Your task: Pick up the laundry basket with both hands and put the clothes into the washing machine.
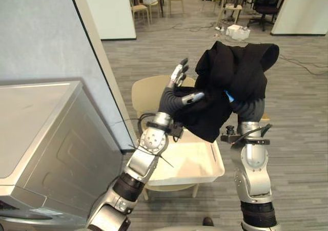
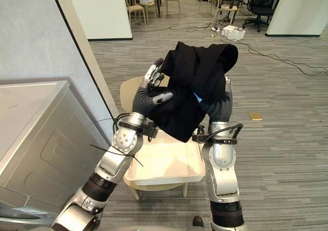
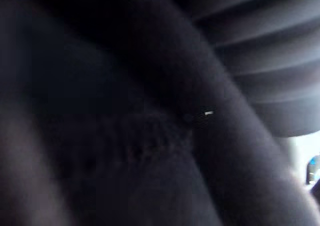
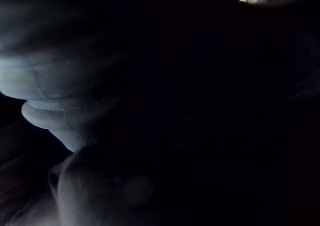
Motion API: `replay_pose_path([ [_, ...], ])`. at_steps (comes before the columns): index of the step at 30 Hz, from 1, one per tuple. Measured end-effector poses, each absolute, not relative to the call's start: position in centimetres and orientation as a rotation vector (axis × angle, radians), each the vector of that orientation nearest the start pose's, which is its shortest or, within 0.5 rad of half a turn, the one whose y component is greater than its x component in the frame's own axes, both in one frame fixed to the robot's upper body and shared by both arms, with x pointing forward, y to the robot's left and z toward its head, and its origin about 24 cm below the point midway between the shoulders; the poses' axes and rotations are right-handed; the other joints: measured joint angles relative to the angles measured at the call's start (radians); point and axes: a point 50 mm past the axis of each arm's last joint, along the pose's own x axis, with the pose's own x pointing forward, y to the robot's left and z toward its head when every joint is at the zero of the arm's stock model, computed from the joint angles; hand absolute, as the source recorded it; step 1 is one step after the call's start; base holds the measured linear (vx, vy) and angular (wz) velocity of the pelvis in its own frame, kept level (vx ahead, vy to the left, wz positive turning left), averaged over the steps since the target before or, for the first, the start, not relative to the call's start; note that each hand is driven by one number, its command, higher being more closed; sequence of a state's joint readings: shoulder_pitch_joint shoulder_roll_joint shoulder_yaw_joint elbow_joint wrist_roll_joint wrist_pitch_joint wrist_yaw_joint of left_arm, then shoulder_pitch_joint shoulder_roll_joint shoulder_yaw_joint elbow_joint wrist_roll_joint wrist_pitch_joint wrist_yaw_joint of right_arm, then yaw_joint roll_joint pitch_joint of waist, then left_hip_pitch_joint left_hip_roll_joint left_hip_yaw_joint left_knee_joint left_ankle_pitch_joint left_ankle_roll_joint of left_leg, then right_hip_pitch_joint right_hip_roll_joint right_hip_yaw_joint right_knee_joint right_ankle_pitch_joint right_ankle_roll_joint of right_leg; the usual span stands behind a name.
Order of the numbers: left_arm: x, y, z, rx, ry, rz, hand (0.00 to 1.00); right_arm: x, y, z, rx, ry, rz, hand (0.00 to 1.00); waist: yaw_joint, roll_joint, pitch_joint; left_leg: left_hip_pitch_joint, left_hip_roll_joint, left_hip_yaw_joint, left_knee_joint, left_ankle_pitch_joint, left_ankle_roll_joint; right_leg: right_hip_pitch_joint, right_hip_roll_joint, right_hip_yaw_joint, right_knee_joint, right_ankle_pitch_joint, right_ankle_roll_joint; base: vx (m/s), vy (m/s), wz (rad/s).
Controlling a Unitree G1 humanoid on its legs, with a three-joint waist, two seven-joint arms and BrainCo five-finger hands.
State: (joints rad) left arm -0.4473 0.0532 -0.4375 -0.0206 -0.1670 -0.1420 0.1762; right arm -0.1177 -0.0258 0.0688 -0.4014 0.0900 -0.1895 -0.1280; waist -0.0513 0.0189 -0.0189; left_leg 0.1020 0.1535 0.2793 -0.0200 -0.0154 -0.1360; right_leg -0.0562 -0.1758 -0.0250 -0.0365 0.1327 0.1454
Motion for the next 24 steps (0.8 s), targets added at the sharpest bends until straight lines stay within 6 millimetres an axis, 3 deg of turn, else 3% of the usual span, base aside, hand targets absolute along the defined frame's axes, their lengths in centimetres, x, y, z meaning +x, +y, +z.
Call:
replay_pose_path([
  [8, 28.4, 0.8, 17.7, -0.063, -0.555, -0.502, 0.00, 23.0, -13.3, 17.7, 0.172, -0.703, 0.019, 1.00, -0.018, 0.001, -0.001, -0.001, 0.000, -0.002, 0.000, 0.000, 0.000, 0.000, 0.000, -0.002, 0.000, -0.001, 0.001, -0.01, -0.002, 0.00],
  [24, 28.3, -1.3, 20.4, -0.013, -0.653, -0.591, 0.00, 22.9, -13.4, 17.8, 0.206, -0.721, 0.027, 1.00, -0.028, 0.004, -0.004, -0.007, 0.001, -0.007, 0.001, 0.000, 0.000, 0.000, -0.001, -0.008, -0.003, -0.001, 0.001, 0.00, 0.000, 0.00],
])
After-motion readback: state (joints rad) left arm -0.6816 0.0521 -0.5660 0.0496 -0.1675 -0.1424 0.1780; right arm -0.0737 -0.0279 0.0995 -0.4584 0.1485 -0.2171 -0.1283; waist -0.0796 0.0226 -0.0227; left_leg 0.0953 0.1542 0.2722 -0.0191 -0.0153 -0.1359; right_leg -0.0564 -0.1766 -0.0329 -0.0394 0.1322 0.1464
